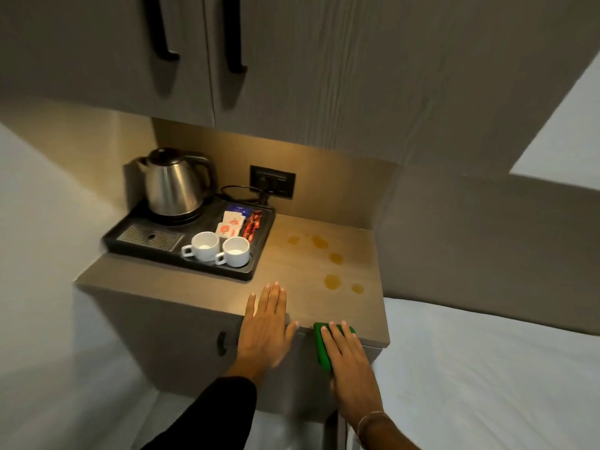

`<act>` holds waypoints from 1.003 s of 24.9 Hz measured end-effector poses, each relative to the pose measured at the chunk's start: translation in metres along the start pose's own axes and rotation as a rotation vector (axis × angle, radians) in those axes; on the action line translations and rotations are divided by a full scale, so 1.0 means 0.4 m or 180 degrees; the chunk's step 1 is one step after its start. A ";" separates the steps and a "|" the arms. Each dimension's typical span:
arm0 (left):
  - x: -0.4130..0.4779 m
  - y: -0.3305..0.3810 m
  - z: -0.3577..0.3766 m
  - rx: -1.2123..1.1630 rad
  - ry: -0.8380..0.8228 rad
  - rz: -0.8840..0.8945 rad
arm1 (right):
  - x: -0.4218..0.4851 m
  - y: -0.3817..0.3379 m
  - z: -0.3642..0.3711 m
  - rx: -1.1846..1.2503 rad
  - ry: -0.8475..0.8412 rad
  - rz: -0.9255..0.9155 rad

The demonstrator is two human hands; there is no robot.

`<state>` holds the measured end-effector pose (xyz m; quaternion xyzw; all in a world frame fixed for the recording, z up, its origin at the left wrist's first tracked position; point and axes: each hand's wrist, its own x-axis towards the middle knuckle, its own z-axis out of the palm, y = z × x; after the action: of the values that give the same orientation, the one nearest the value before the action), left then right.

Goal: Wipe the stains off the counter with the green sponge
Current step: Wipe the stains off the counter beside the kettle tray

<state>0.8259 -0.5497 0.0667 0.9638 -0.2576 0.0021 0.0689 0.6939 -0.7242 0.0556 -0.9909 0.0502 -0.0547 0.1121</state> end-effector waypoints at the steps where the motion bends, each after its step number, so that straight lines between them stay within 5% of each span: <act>1: 0.055 0.001 0.005 -0.0038 -0.0051 0.0081 | 0.033 0.013 -0.009 0.0034 -0.0030 0.0127; 8: 0.274 -0.003 0.075 -0.0175 -0.0203 0.0179 | 0.197 0.128 -0.036 0.0083 -0.0134 0.0598; 16: 0.290 -0.020 0.146 -0.0564 0.0093 0.0081 | 0.182 0.234 -0.015 0.0233 -0.0750 -0.0279; 22: 0.293 -0.019 0.157 -0.0602 0.0286 0.0062 | 0.391 0.245 -0.035 0.0500 -0.0240 0.0228; 25: 0.293 -0.018 0.158 -0.0649 0.0270 0.0026 | 0.375 0.229 -0.002 0.0455 -0.0657 -0.0590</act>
<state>0.9293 -0.6102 0.0079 0.9498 -0.2573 0.0169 0.1774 0.8340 -0.8299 0.0500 -0.9812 -0.0573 0.0338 0.1813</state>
